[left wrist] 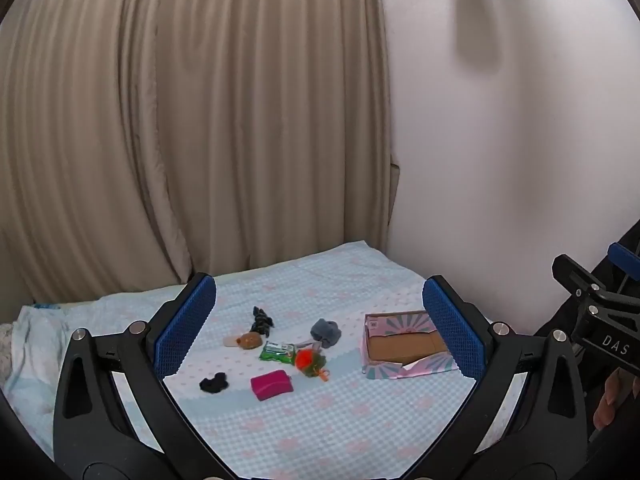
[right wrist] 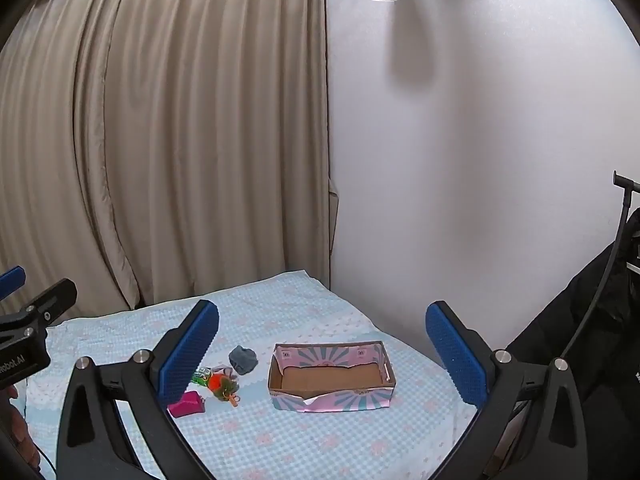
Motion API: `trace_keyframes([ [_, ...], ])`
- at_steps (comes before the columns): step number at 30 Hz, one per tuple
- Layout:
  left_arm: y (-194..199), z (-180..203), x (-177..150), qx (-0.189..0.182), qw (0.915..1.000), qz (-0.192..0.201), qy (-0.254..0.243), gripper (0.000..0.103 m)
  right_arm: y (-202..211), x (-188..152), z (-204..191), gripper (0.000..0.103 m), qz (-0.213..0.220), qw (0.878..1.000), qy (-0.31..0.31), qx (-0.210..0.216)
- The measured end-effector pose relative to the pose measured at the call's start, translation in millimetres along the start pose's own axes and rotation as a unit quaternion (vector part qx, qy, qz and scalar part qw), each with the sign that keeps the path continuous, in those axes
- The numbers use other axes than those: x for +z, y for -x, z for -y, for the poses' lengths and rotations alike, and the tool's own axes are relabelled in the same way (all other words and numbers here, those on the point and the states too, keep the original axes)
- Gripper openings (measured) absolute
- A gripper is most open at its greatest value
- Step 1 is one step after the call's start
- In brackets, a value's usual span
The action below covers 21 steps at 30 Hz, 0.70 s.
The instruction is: Organize soft objects
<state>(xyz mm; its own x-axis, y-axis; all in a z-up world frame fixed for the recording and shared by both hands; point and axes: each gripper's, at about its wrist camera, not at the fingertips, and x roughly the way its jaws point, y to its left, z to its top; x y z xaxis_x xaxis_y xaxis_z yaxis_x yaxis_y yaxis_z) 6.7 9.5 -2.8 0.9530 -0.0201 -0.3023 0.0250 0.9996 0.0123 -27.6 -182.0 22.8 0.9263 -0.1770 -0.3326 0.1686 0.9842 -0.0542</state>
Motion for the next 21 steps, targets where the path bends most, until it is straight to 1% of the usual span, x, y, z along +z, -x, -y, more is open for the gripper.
trace_keyframes([
  [10,-8.2,9.6,-2.7,0.009,1.0000,0.003,-0.002,0.103,-9.8,0.3,-1.5,0.103,-0.001,1.000,0.003,0.004],
  [13,-9.3,11.4,-2.6,0.006,1.0000,0.002,-0.004,0.103,-10.4,-4.7,-1.8,0.103,0.003,1.000,0.003,-0.002],
  [21,-12.1,10.2,1.8,-0.001,1.0000,0.000,-0.008,0.103,-17.7,-4.6,-4.5,0.103,0.002,1.000,0.005,-0.004],
])
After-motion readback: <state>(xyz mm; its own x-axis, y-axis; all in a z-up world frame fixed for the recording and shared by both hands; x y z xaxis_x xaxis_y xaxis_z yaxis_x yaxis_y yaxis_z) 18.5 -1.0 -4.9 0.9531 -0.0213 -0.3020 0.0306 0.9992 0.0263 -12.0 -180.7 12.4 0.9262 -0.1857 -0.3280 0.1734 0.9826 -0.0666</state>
